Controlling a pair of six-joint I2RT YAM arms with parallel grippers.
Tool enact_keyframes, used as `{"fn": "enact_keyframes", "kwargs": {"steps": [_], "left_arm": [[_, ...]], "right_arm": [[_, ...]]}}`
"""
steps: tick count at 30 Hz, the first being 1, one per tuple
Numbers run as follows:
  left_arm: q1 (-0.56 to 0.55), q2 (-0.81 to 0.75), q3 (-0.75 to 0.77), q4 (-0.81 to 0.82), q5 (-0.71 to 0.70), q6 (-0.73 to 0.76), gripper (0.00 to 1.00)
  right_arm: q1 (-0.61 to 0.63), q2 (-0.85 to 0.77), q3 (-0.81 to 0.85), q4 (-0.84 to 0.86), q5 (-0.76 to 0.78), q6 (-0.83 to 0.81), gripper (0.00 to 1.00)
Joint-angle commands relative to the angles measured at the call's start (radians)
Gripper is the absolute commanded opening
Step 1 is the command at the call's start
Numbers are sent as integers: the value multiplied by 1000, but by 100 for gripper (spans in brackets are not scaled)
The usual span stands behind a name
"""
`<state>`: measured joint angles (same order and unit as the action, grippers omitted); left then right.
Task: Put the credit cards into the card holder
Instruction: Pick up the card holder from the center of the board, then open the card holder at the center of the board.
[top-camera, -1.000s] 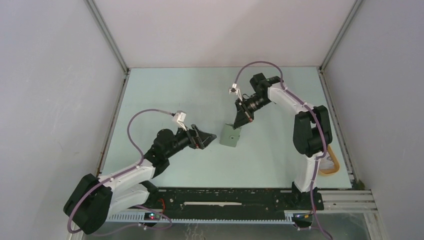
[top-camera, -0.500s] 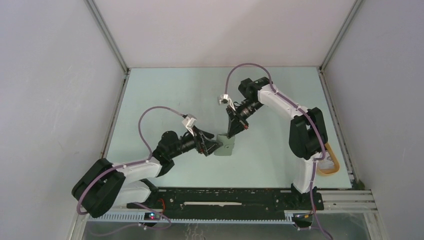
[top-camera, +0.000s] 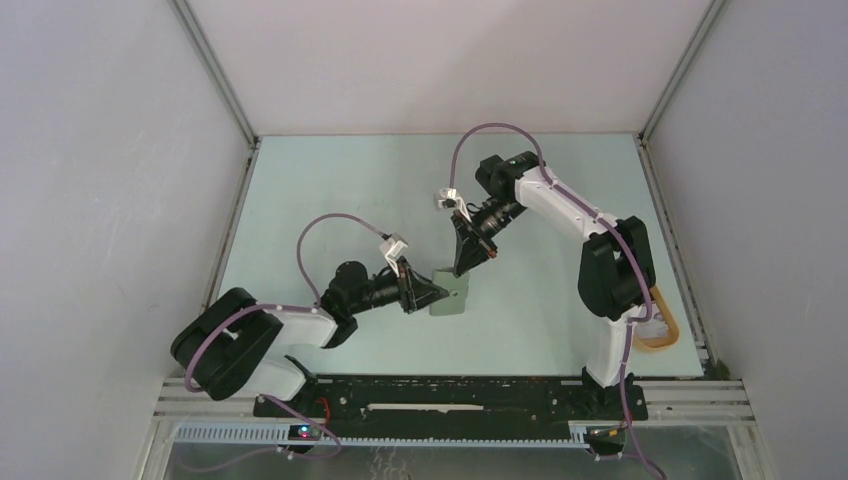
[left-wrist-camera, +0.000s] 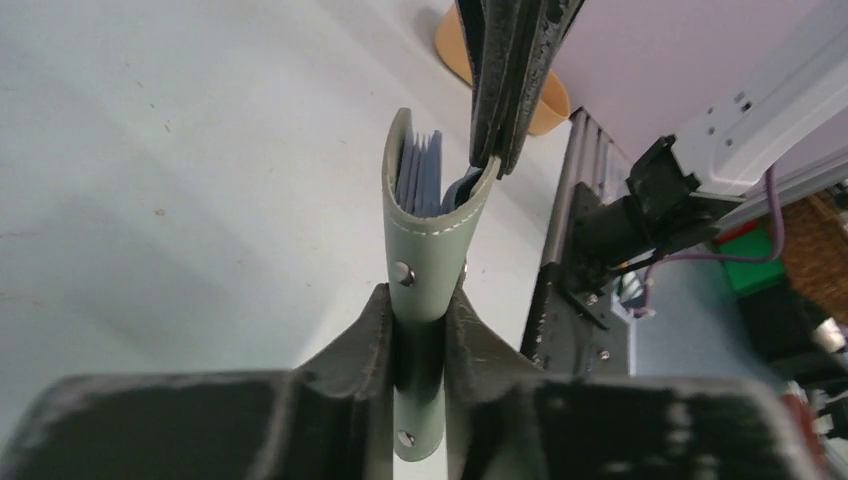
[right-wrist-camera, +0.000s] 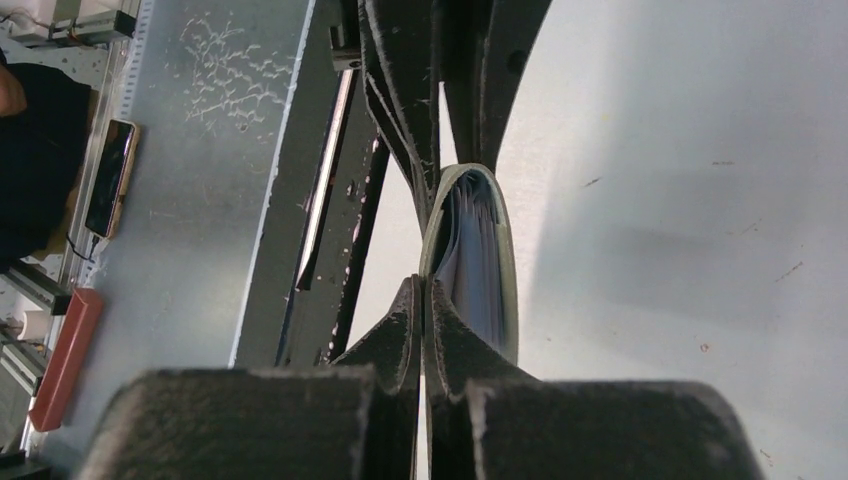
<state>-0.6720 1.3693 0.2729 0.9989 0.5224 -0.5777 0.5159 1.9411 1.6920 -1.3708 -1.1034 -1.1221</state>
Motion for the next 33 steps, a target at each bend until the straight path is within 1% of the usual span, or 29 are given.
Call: {"fn": "enact_keyframes", "kwargs": {"steps": [1, 2, 3, 6, 7, 9, 11, 13, 14, 16, 17, 19, 22, 26, 29, 33], "left_arm": [[-6, 59, 55, 196, 40, -69, 7], [-6, 66, 51, 215, 33, -87, 2], [-6, 70, 45, 231, 21, -106, 0], [-2, 69, 25, 248, -27, -172, 0], [-1, 66, 21, 249, -41, -202, 0], [3, 57, 23, 235, -64, -283, 0], [5, 47, 46, 188, -47, -350, 0], [10, 32, 80, 80, -47, -409, 0], [14, 26, 100, 16, -50, -435, 0], [24, 14, 128, -96, -60, -490, 0], [30, 10, 132, -125, -70, -543, 0], [43, 4, 138, -166, -83, -630, 0], [44, -4, 157, -202, -78, -699, 0], [35, -19, 184, -235, -70, -713, 0], [27, -37, 210, -292, -77, -687, 0], [26, -55, 213, -305, -84, -682, 0]], "right_arm": [[10, -73, 40, -11, -29, -10, 0], [8, -83, 36, 6, -15, 13, 3], [2, -95, 32, 33, -3, 50, 9], [-43, -141, 24, 95, 13, 132, 36], [-69, -158, 29, 106, 11, 150, 42], [-115, -193, 39, 110, 10, 159, 51], [-142, -238, 35, 111, 24, 147, 57], [-145, -293, -2, 126, 29, 113, 61], [-133, -340, -42, 167, 35, 107, 63], [-89, -414, -144, 268, 81, 104, 63], [-62, -446, -196, 323, 124, 114, 63], [-23, -475, -267, 399, 192, 148, 63], [-1, -481, -318, 476, 246, 219, 60], [34, -475, -354, 552, 341, 260, 59], [58, -452, -370, 591, 368, 276, 58], [107, -425, -404, 630, 417, 279, 58]]}}
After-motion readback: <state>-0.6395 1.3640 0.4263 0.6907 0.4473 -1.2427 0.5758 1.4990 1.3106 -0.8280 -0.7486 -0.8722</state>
